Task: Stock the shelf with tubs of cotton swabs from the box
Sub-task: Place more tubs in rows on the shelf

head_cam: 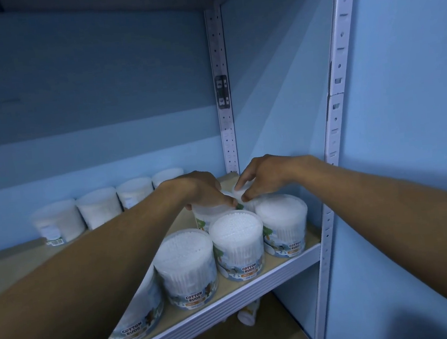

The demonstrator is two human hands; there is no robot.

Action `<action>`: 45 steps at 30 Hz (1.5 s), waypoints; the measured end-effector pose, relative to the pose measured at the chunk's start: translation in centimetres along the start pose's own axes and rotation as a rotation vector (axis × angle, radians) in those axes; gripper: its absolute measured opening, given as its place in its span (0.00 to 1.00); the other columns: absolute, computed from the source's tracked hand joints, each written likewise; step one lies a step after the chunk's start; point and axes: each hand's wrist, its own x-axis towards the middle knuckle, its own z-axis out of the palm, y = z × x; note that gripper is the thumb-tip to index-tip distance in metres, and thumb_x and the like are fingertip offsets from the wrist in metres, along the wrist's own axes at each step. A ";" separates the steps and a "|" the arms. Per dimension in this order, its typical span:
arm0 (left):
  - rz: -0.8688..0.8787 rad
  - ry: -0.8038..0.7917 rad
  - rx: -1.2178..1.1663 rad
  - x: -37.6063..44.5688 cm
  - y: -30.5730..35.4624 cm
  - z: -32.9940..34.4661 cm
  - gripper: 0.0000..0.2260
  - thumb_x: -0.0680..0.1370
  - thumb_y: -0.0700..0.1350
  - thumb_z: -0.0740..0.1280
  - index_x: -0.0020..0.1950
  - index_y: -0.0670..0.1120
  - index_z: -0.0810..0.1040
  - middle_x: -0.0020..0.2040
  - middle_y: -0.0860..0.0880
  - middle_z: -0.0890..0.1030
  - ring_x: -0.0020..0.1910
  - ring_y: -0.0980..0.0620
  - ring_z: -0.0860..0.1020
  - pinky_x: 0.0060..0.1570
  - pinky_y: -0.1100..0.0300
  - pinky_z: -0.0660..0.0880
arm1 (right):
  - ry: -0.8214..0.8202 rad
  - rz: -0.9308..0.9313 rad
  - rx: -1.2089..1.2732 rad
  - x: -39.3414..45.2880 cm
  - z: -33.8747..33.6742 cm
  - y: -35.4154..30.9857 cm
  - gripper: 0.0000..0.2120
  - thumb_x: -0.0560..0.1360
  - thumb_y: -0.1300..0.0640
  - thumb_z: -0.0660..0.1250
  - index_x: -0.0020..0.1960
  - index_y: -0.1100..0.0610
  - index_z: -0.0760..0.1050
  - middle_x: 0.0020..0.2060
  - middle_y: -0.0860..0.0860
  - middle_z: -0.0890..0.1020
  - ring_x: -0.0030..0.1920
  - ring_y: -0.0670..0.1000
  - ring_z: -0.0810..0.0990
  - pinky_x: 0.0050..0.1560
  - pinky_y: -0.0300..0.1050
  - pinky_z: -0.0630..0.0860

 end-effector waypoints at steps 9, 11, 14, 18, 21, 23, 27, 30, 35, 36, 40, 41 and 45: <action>0.003 0.093 0.091 -0.1 -4.4 -0.7 0.30 0.76 0.67 0.60 0.72 0.52 0.70 0.70 0.52 0.73 0.67 0.48 0.72 0.64 0.53 0.71 | 0.041 0.006 -0.032 2.2 -0.2 -1.3 0.20 0.77 0.39 0.67 0.67 0.42 0.75 0.68 0.46 0.74 0.65 0.50 0.74 0.60 0.41 0.70; -0.012 0.125 0.071 -0.2 -5.9 -0.8 0.30 0.76 0.65 0.62 0.75 0.52 0.66 0.73 0.52 0.68 0.71 0.49 0.67 0.67 0.55 0.67 | 0.053 -0.015 -0.033 3.0 -0.3 -2.2 0.19 0.76 0.40 0.67 0.66 0.42 0.75 0.68 0.46 0.74 0.65 0.50 0.74 0.62 0.42 0.71; -0.037 0.176 0.033 -0.4 -8.0 -0.8 0.31 0.77 0.61 0.64 0.77 0.52 0.63 0.77 0.50 0.63 0.75 0.49 0.62 0.69 0.56 0.63 | 0.060 -0.034 -0.034 4.3 0.0 -3.5 0.22 0.77 0.40 0.67 0.70 0.43 0.73 0.72 0.48 0.72 0.69 0.51 0.72 0.67 0.44 0.69; -0.093 0.207 0.006 0.3 -11.1 -0.7 0.33 0.74 0.61 0.68 0.76 0.52 0.64 0.76 0.47 0.63 0.75 0.47 0.63 0.69 0.53 0.63 | 0.074 -0.070 -0.010 6.2 0.4 -5.4 0.26 0.77 0.41 0.68 0.73 0.45 0.70 0.73 0.49 0.70 0.71 0.52 0.71 0.70 0.47 0.69; -0.123 0.218 0.002 1.4 -13.4 -0.5 0.36 0.72 0.62 0.70 0.76 0.52 0.64 0.76 0.47 0.63 0.74 0.46 0.64 0.70 0.52 0.64 | 0.078 -0.086 -0.003 7.9 0.8 -6.7 0.29 0.76 0.40 0.69 0.73 0.45 0.69 0.73 0.50 0.70 0.69 0.52 0.72 0.68 0.48 0.70; -0.126 0.224 0.000 2.1 -14.7 -0.3 0.37 0.71 0.63 0.71 0.76 0.52 0.64 0.75 0.48 0.64 0.73 0.45 0.64 0.70 0.52 0.65 | 0.080 -0.093 0.006 9.2 1.1 -7.4 0.30 0.74 0.38 0.70 0.73 0.44 0.69 0.73 0.50 0.70 0.68 0.53 0.72 0.67 0.48 0.70; -0.134 0.225 0.037 3.4 -16.6 -0.2 0.39 0.72 0.64 0.70 0.78 0.51 0.61 0.75 0.47 0.63 0.74 0.45 0.63 0.70 0.50 0.65 | 0.095 -0.101 -0.008 12.0 1.8 -8.9 0.31 0.75 0.39 0.70 0.75 0.45 0.68 0.73 0.52 0.68 0.70 0.54 0.71 0.66 0.47 0.68; -0.143 0.216 0.054 4.5 -18.0 -0.3 0.39 0.73 0.63 0.70 0.78 0.51 0.59 0.76 0.47 0.61 0.74 0.44 0.62 0.71 0.49 0.64 | 0.100 -0.109 -0.013 14.1 2.3 -10.0 0.32 0.76 0.41 0.70 0.76 0.46 0.66 0.73 0.54 0.67 0.71 0.56 0.70 0.67 0.48 0.68; -0.140 0.223 0.038 6.7 -19.6 -0.1 0.38 0.73 0.62 0.69 0.78 0.52 0.58 0.76 0.48 0.61 0.75 0.45 0.62 0.70 0.50 0.65 | 0.078 -0.110 -0.069 18.1 2.4 -11.5 0.35 0.75 0.37 0.69 0.78 0.45 0.61 0.74 0.54 0.63 0.73 0.57 0.67 0.72 0.52 0.66; -0.136 0.225 0.039 7.2 -19.9 -0.1 0.38 0.73 0.62 0.70 0.78 0.52 0.59 0.76 0.48 0.62 0.74 0.45 0.63 0.70 0.50 0.65 | 0.075 -0.113 -0.079 18.8 2.5 -11.8 0.36 0.75 0.37 0.69 0.78 0.44 0.61 0.75 0.54 0.63 0.73 0.57 0.66 0.73 0.53 0.66; -0.131 0.223 0.063 8.7 -20.8 0.3 0.39 0.72 0.62 0.71 0.78 0.53 0.60 0.76 0.48 0.63 0.73 0.46 0.64 0.69 0.50 0.67 | 0.078 -0.141 -0.114 21.0 2.6 -12.7 0.34 0.75 0.37 0.68 0.77 0.42 0.62 0.76 0.53 0.65 0.73 0.57 0.67 0.72 0.53 0.67; -0.128 0.223 0.065 9.0 -20.9 0.4 0.38 0.72 0.62 0.71 0.78 0.53 0.60 0.76 0.48 0.63 0.73 0.46 0.64 0.68 0.51 0.67 | 0.075 -0.152 -0.119 21.4 2.7 -12.8 0.33 0.76 0.38 0.68 0.78 0.42 0.62 0.76 0.53 0.65 0.74 0.56 0.67 0.72 0.52 0.67; -0.118 0.212 0.080 9.8 -21.3 0.7 0.35 0.72 0.61 0.71 0.76 0.52 0.63 0.72 0.47 0.67 0.71 0.46 0.67 0.64 0.52 0.69 | 0.082 -0.183 -0.125 22.4 3.0 -13.4 0.32 0.76 0.39 0.68 0.77 0.43 0.64 0.77 0.50 0.66 0.74 0.55 0.66 0.72 0.51 0.68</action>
